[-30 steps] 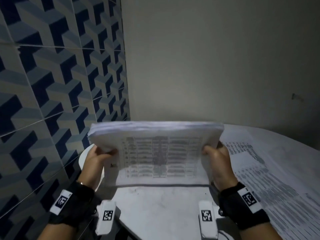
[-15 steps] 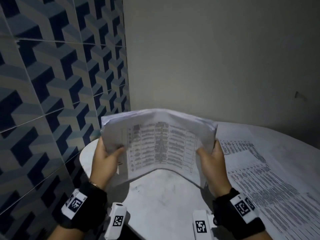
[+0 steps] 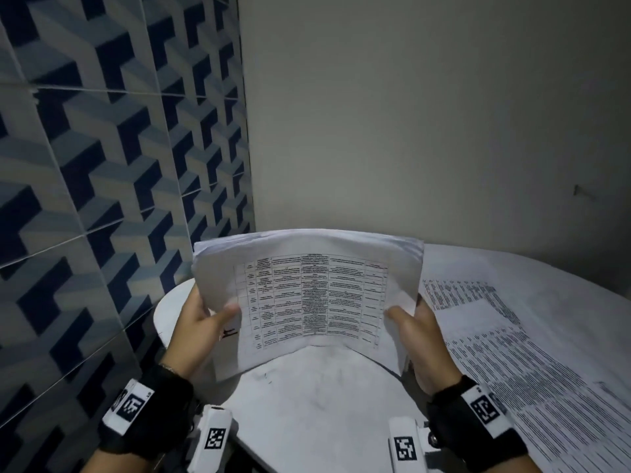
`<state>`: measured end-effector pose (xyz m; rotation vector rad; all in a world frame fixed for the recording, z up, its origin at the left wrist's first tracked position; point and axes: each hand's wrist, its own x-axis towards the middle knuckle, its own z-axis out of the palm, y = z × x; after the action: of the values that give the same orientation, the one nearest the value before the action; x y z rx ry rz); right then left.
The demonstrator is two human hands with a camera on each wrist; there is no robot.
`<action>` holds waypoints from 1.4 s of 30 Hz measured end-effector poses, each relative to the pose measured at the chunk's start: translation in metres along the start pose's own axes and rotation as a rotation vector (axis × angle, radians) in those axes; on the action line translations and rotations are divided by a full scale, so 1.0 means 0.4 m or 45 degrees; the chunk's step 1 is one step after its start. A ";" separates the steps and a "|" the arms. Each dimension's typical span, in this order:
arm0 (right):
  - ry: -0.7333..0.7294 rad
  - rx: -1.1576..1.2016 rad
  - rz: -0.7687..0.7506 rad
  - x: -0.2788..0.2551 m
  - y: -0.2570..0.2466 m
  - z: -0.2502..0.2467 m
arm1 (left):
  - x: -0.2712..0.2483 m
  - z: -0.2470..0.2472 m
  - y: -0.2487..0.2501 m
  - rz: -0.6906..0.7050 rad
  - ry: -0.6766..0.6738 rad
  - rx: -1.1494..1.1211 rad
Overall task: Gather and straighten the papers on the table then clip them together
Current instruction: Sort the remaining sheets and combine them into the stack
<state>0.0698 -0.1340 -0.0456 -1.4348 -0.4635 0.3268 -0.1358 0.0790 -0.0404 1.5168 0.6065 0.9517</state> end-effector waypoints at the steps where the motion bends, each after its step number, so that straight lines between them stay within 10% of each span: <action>1: -0.004 -0.011 -0.006 -0.001 0.001 -0.005 | 0.000 -0.001 0.007 -0.005 0.005 -0.018; 10: -0.271 0.130 0.137 0.003 -0.127 -0.132 | 0.035 -0.066 0.084 -0.334 -0.145 -0.451; 17: -0.531 1.053 0.261 -0.112 -0.128 -0.083 | -0.043 0.055 0.116 -0.227 -0.131 -0.597; 23: -0.081 0.534 0.033 -0.136 -0.102 0.006 | -0.108 0.215 0.089 -0.046 0.011 -0.686; 30: 0.315 0.189 -0.273 -0.092 -0.100 -0.100 | -0.122 0.232 0.096 -0.251 -0.186 -0.623; 36: 0.103 0.009 -0.305 -0.058 -0.175 -0.272 | -0.023 0.150 0.126 -0.301 -0.276 -0.526; 42: -0.106 -0.182 -0.224 -0.069 -0.185 -0.303 | -0.019 0.235 0.198 -0.193 -0.767 -0.151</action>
<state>0.1011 -0.2608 0.0162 -1.5110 -0.6879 0.2160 -0.0724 0.0072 0.0367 1.5258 0.2191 0.3710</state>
